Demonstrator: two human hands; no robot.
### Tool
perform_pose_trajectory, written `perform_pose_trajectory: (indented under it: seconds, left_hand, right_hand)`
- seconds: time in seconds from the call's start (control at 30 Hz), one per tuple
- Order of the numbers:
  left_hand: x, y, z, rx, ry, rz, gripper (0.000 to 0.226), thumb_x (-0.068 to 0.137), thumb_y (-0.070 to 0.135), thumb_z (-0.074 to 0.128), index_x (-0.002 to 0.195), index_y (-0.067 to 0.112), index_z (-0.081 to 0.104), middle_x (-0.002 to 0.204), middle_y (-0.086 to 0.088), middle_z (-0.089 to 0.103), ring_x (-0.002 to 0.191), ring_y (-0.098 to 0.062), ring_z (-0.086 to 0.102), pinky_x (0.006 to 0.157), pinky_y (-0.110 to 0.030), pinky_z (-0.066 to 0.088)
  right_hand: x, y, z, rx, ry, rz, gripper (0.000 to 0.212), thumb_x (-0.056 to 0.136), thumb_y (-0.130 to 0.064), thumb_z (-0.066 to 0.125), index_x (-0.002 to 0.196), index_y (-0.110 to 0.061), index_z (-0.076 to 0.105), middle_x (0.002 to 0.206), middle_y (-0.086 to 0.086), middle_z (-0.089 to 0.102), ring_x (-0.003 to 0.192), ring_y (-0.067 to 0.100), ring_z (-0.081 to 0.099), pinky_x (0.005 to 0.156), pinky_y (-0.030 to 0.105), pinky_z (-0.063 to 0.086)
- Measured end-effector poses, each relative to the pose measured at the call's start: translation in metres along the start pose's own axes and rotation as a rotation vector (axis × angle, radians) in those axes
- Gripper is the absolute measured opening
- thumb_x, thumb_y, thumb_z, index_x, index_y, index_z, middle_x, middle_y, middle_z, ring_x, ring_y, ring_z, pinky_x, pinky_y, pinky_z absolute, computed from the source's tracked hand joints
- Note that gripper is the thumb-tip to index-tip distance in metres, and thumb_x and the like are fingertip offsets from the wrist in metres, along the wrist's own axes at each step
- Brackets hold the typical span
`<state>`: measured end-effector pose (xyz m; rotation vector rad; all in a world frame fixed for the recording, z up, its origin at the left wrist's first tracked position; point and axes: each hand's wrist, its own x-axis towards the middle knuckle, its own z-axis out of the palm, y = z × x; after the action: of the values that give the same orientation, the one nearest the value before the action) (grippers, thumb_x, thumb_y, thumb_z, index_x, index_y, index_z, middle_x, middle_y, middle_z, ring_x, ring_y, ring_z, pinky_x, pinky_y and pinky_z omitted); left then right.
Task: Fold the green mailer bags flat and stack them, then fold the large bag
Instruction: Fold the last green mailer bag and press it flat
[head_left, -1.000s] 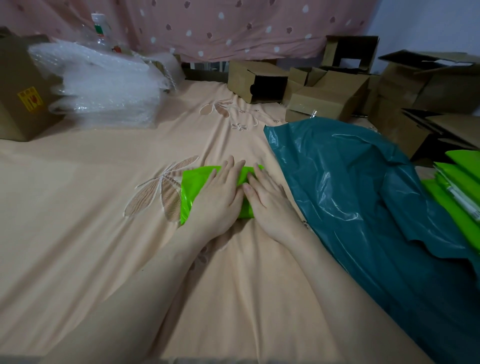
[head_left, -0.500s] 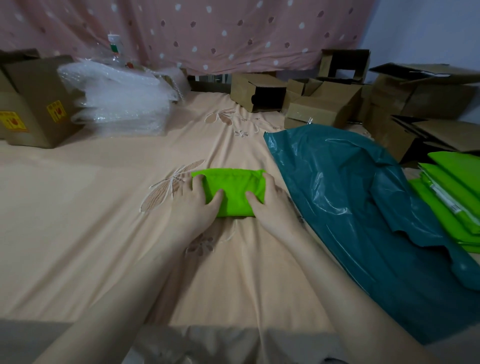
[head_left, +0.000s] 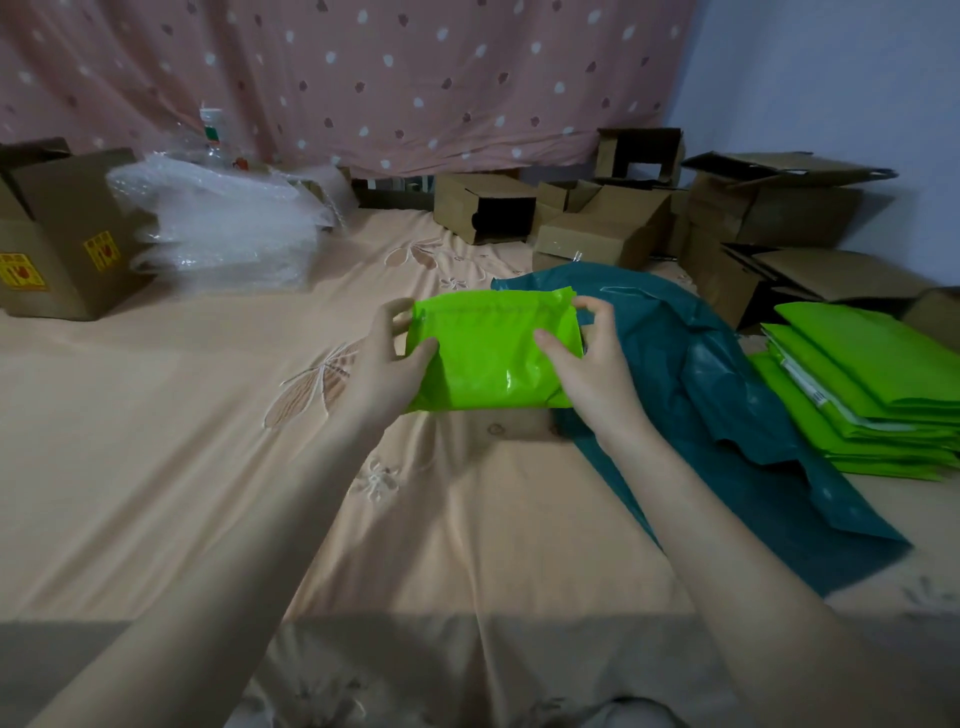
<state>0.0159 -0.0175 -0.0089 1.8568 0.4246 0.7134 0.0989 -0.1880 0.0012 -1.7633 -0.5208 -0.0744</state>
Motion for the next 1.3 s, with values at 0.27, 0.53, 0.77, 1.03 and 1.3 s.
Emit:
perform_pose_trajectory:
  seconds: [0.27, 0.53, 0.77, 1.03, 1.3]
  left_hand:
    - [-0.008, 0.047, 0.037, -0.294, -0.086, -0.074, 0.058, 0.078, 0.021, 0.073, 0.128, 0.016, 0.043, 0.096, -0.001, 0.060, 0.078, -0.007, 0.060, 0.055, -0.010, 0.049]
    - [-0.020, 0.097, 0.101, -0.341, -0.186, 0.028, 0.038, 0.089, 0.029, 0.060, 0.124, 0.018, 0.049, 0.093, 0.008, 0.059, 0.085, -0.002, 0.058, 0.071, -0.012, 0.048]
    - [-0.034, 0.123, 0.169, -0.377, -0.435, -0.008, 0.064, 0.089, 0.029, 0.061, 0.139, 0.036, 0.023, 0.132, -0.005, 0.048, 0.088, -0.015, 0.069, 0.083, -0.028, 0.054]
    - [-0.048, 0.152, 0.254, -0.430, -0.508, 0.114, 0.061, 0.084, 0.024, 0.066, 0.132, 0.037, 0.030, 0.119, 0.000, 0.046, 0.118, -0.015, 0.048, 0.102, -0.038, 0.044]
    - [-0.041, 0.163, 0.309, -0.293, -0.520, 0.083, 0.048, 0.085, 0.037, 0.064, 0.128, 0.023, 0.045, 0.099, 0.021, 0.045, 0.081, 0.012, 0.046, 0.087, -0.028, 0.047]
  right_hand:
    - [-0.006, -0.005, -0.069, 0.150, 0.072, 0.065, 0.051, 0.082, -0.024, 0.071, 0.119, -0.030, 0.036, 0.108, 0.005, 0.062, 0.097, 0.020, 0.064, 0.087, 0.046, 0.053]
    - [-0.012, 0.003, -0.142, 0.221, 0.211, 0.035, 0.051, 0.078, -0.009, 0.074, 0.111, -0.032, 0.044, 0.119, 0.010, 0.056, 0.105, 0.021, 0.060, 0.084, 0.040, 0.055]
    - [-0.019, 0.018, -0.201, 0.219, 0.491, 0.004, 0.039, 0.077, -0.013, 0.075, 0.104, -0.030, 0.053, 0.122, 0.006, 0.056, 0.112, 0.024, 0.056, 0.095, 0.048, 0.049]
    - [-0.016, 0.036, -0.251, 0.209, 0.756, 0.049, 0.043, 0.079, -0.026, 0.072, 0.116, -0.019, 0.051, 0.124, 0.007, 0.056, 0.116, 0.020, 0.054, 0.103, 0.042, 0.043]
    - [-0.009, 0.055, -0.285, 0.085, 0.723, 0.067, 0.035, 0.076, -0.044, 0.058, 0.105, -0.026, 0.067, 0.110, -0.001, 0.067, 0.107, 0.015, 0.060, 0.101, 0.045, 0.044]
